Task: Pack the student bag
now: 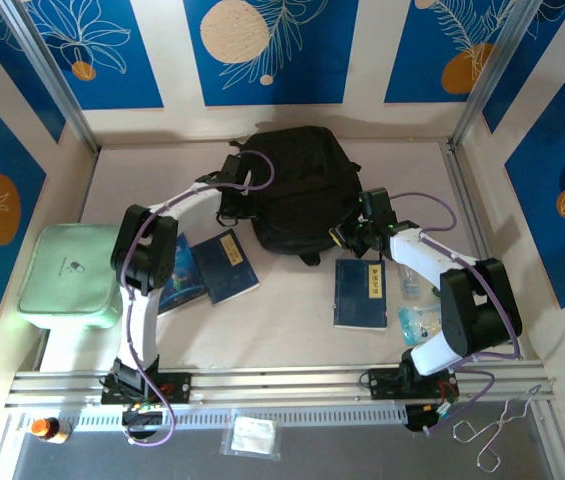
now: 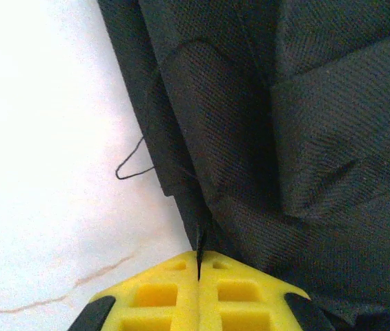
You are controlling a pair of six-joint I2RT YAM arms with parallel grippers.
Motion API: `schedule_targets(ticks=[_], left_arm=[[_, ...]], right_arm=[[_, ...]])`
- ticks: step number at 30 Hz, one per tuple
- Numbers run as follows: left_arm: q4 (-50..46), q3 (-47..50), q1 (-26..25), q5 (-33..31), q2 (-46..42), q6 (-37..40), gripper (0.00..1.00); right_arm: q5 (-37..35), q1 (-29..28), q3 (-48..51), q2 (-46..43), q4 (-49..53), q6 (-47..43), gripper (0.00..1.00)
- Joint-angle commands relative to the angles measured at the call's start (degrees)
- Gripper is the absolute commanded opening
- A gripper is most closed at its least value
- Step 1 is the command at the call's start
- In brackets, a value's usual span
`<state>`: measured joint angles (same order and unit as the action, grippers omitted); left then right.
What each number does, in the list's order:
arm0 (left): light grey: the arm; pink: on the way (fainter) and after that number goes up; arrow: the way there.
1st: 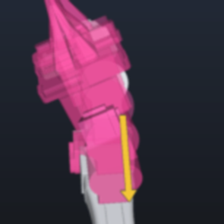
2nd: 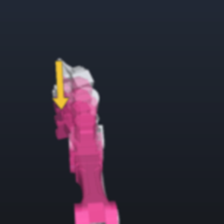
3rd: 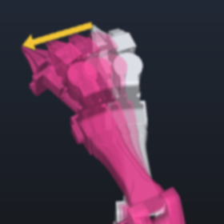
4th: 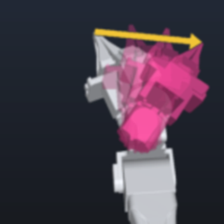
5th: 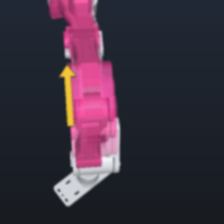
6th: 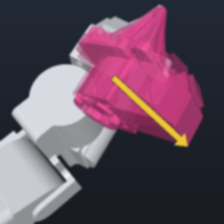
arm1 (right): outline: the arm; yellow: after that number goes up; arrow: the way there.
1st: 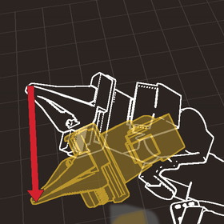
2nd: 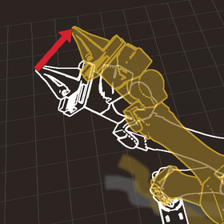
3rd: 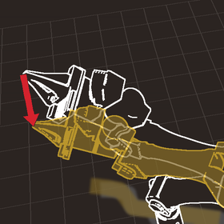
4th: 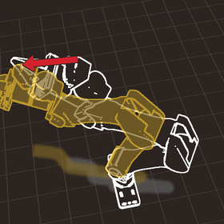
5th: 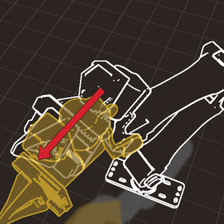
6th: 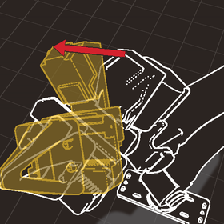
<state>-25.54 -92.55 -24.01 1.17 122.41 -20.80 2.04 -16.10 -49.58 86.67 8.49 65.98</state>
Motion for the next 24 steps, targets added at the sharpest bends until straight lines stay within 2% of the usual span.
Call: schedule_targets(ticks=[1,3,5,7,9,11,14,19,24], left_arm=[[-3.28,-3.6,3.39,-9.57,1.87,-0.14,0.05],[-4.56,-5.18,3.7,-10.05,2.0,-0.25,0.1],[-5.63,-5.7,4.03,-10.08,1.21,-0.43,0.25],[-6.39,-4.98,4.31,-9.71,-0.81,-0.71,0.31],[-6.84,-3.2,4.6,-9.07,-4.02,-1.87,0.41],[-7.07,-0.06,5.22,-7.08,-8.48,-3.58,0.58],[-7.16,5.57,5.74,-3.22,-15.75,-4.82,0.71],[-6.89,16.36,5.74,4.13,-25.1,-8.3,0.81],[-5.14,26.43,4.52,9.41,-29.89,-14.23,0.81]], right_arm=[[-0.31,1.07,1.68,-1.18,-1.01,-1.29,0.05],[1.74,1.08,1.98,-0.49,-3.39,-1.37,0.07],[3.67,0.98,1.95,0.39,-5.2,-1.42,0.11],[4.29,0.54,1.48,0.86,-5.7,-2.21,0.18],[3.2,-0.13,0.7,0.63,-4.41,-3.63,0.32],[1.26,-0.43,-0.7,-0.53,-0.92,-5.39,0.5],[-2.38,-0.23,-3.73,-3.29,6.07,-9.64,0.63],[-4.56,-0.17,-8.35,-6.85,14.03,-17.59,0.69],[-6.79,-2.65,-12.55,-7.1,19.45,-22.49,0.75]])
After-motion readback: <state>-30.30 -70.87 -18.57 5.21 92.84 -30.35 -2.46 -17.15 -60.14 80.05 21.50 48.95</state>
